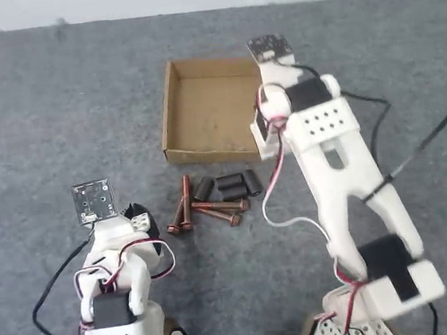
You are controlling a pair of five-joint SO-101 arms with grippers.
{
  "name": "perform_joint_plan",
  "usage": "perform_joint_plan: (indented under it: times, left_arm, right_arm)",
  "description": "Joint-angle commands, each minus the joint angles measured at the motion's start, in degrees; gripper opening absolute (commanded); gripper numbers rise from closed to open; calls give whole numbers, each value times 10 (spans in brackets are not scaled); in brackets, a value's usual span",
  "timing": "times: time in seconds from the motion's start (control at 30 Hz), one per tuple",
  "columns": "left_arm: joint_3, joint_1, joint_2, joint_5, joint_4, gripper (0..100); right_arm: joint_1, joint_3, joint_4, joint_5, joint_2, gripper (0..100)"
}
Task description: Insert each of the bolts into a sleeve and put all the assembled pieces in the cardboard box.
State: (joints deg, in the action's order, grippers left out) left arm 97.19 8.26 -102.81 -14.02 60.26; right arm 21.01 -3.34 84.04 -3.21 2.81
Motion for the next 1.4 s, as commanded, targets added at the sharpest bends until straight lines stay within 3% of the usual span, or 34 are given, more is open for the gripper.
perform_joint_plan:
  times: [0.0, 0.4, 0.67, 0.87, 1.1, 1.37]
  left_arm:
    - [-7, 3, -10, 5, -17, 11]
    - [-7, 3, -10, 5, -16, 11]
    - [-7, 2, -10, 5, -16, 11]
    - [-7, 2, -10, 5, -17, 11]
    - [-7, 0, -10, 5, -17, 11]
    - [-7, -1, -10, 31, -15, 11]
  right_arm:
    - [0, -83, -34, -3, 83, 6]
    - [6, -287, -198, -1, 153, 6]
    - [70, -295, -269, 0, 96, 13]
    - [73, -295, -308, 0, 65, 177]
    - [74, -295, -362, 0, 40, 109]
    - [75, -279, -391, 0, -25, 161]
